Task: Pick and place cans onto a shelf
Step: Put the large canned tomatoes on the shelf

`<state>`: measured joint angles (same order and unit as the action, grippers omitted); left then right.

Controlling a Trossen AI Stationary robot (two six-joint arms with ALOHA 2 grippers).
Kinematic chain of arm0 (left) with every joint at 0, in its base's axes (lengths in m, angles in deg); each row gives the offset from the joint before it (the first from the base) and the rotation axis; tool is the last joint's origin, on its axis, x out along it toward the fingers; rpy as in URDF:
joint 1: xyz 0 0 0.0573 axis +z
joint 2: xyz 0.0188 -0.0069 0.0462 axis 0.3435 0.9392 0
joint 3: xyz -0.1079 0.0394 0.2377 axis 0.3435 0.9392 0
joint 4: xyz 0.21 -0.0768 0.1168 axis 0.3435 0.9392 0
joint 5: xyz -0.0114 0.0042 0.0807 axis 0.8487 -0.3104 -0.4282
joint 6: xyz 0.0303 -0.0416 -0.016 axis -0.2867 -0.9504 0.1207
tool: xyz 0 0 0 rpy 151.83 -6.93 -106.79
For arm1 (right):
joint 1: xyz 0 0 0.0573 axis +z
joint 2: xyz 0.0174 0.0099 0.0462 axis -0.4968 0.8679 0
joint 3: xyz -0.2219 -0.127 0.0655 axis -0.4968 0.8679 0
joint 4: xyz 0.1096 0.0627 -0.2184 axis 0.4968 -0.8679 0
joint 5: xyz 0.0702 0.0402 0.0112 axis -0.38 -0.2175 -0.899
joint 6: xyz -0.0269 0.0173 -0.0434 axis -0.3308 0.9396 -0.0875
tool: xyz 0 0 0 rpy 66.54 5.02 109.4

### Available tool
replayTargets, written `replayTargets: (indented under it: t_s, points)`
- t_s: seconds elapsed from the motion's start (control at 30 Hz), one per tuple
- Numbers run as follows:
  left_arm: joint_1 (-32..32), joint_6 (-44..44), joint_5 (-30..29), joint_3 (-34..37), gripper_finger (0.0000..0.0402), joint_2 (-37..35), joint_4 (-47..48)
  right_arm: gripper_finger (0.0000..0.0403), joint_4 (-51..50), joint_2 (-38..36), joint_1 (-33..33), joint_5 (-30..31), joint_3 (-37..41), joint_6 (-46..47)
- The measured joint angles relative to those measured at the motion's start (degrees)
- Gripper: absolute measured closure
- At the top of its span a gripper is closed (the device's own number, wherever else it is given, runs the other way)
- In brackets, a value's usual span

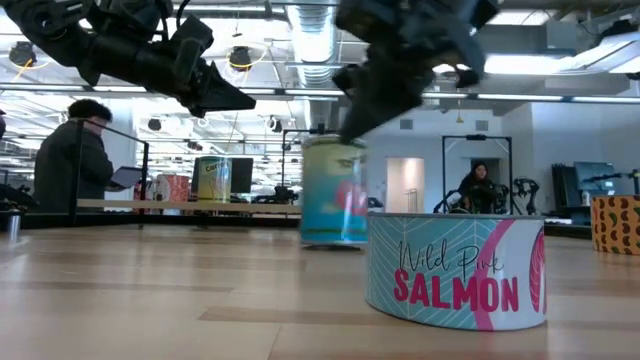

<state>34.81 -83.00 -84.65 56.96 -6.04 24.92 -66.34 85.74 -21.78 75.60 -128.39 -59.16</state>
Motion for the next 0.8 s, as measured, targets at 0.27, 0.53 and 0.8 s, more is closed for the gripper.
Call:
replayTargets:
  t_s: [0.27,0.53,0.8]
  points:
    - [0.0,-0.7,-0.5,0.0,0.0401,0.0,-0.1,0.0395,-1.5,10.1,-2.5,-0.1,-13.6,1.7]
    - [0.0,-0.5,-2.2,0.0,0.0401,0.0,1.4,0.0397,-5.1,19.3,-6.0,2.4,-26.7,0.3]
    - [0.0,0.3,-4.6,0.0,0.0401,-0.1,2.7,0.0392,-6.5,23.7,-7.8,3.1,-31.8,-0.3]
